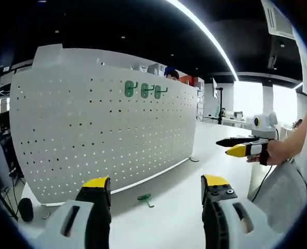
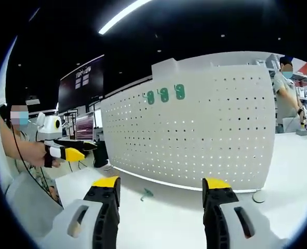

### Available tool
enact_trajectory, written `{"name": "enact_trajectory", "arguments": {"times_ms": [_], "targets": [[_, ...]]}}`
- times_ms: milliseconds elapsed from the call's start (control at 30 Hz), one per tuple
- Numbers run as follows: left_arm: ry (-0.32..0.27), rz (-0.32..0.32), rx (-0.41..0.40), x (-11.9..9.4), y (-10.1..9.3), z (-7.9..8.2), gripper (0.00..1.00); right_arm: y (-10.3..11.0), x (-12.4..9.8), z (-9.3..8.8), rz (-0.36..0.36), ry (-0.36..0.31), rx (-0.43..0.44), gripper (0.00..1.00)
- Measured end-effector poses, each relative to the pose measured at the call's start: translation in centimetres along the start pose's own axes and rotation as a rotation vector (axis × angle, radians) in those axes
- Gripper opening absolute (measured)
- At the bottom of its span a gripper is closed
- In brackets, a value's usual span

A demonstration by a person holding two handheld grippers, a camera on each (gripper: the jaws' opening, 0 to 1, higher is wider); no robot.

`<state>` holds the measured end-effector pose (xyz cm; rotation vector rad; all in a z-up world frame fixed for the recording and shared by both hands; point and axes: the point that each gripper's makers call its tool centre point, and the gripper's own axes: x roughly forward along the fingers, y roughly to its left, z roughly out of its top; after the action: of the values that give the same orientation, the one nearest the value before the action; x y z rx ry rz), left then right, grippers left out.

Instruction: Insert the hook assembly into the mounting plate slot until the hook locks in place.

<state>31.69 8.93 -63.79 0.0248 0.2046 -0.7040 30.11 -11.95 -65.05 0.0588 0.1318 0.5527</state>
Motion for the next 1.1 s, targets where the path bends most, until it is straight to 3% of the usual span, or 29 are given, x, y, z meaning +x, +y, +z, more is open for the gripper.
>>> {"name": "enact_trajectory", "arguments": {"times_ms": [433, 1100], "targets": [[0.035, -0.03, 0.035, 1.4, 1.1, 0.0, 0.73, -0.5, 0.3, -1.9, -0.021, 0.082, 0.008, 0.62], [0.128, -0.084, 0.059, 2.9, 1.8, -1.9, 0.73, -1.0, 0.2, -4.8, -0.041, 0.204, 0.041, 0.61]]}}
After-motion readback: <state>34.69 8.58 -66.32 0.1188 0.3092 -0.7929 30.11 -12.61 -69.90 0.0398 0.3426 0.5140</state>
